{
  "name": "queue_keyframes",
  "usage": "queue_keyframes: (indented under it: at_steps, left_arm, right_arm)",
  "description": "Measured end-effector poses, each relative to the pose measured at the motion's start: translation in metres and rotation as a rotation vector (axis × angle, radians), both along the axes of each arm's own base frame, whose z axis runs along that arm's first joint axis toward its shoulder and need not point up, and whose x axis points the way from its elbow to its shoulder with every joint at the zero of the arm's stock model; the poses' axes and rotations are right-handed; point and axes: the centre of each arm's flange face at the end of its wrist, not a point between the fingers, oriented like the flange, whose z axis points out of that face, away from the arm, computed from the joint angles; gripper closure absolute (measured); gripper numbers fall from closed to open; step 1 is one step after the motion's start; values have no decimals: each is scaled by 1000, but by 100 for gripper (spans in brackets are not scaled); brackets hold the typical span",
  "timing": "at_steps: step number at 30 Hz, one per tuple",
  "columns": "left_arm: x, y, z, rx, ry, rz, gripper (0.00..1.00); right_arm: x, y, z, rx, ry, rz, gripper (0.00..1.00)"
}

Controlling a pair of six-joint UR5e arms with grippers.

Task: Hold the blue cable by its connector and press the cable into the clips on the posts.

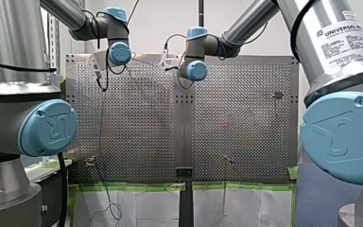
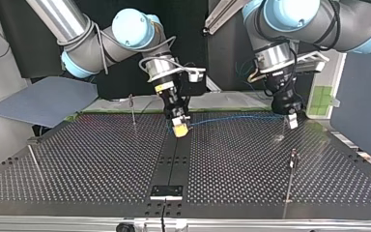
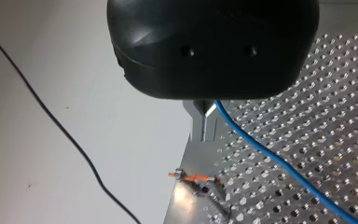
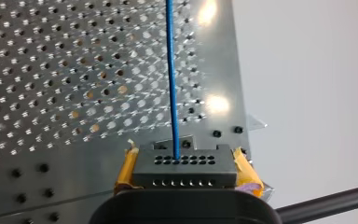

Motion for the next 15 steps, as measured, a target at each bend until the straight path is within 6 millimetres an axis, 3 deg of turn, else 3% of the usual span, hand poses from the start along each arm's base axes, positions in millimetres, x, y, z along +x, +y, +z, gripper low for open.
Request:
queue_keyframes:
  at_steps: [15]
  left_arm:
    - [26,35,5,-9,-17,18,100]
  right_arm:
    - [12,-2,18,-24,-23,13,100]
